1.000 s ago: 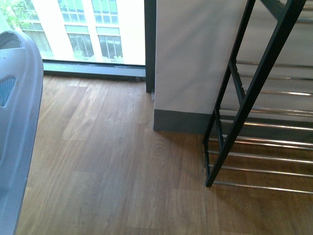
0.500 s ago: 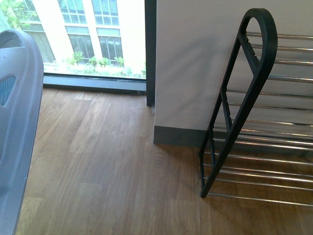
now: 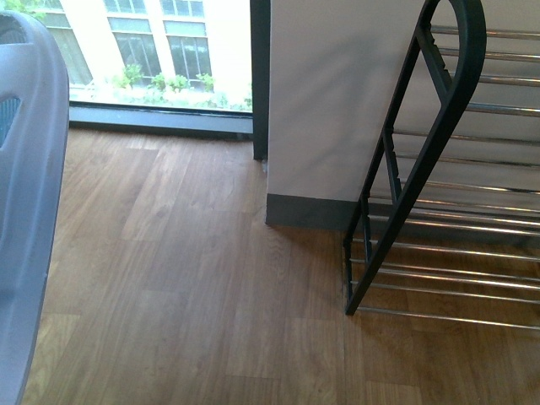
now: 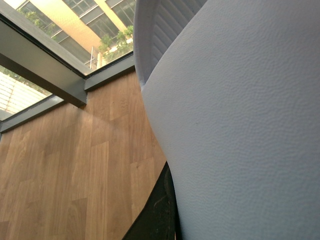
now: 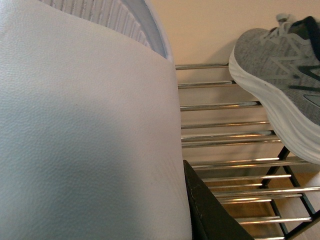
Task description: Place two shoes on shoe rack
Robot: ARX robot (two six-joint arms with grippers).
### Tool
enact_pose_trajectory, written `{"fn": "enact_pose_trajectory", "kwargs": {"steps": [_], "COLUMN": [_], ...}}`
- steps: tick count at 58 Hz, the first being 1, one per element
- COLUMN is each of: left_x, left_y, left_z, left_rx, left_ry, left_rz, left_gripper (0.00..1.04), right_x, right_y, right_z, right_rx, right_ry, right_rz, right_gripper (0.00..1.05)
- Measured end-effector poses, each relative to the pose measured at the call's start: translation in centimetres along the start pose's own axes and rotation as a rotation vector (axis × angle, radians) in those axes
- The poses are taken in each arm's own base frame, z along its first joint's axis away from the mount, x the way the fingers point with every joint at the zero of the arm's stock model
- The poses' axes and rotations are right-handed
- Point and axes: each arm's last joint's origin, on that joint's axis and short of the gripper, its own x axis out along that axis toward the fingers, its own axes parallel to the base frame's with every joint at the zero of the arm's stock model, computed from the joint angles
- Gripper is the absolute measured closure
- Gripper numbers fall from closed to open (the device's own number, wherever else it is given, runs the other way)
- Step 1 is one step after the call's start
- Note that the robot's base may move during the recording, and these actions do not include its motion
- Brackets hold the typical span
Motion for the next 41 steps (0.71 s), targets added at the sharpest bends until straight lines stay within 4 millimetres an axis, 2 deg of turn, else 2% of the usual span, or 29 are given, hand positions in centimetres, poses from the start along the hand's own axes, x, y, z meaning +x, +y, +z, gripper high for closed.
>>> {"fn": "enact_pose_trajectory", "kwargs": {"steps": [24,28,35,41], "left_x": [0.0,0.0,0.0,0.0], "left_y": [0.0,0.0,0.0,0.0], "left_z": [0.0,0.0,0.0,0.0], "left_rx": [0.000,0.000,0.000,0.000], "left_ry": [0.000,0.000,0.000,0.000], "left_rz": [0.000,0.000,0.000,0.000], "left_gripper": [1.03,1.03,1.03,1.03], "right_x": [7.2,8.3,11.3,13.5], "right_y": [0.5,0.6,0.7,0.3], "right_z": [5.1,5.6,6.4,6.3], "right_rx": [-0.164,-0.193,-0.279,-0.357], "right_ry": [0.173,0.207,0.271,0.303], "right_rz": [0.034,0.036,0.020,-0.022], "right_gripper": [1.03,1.03,1.03,1.03]}}
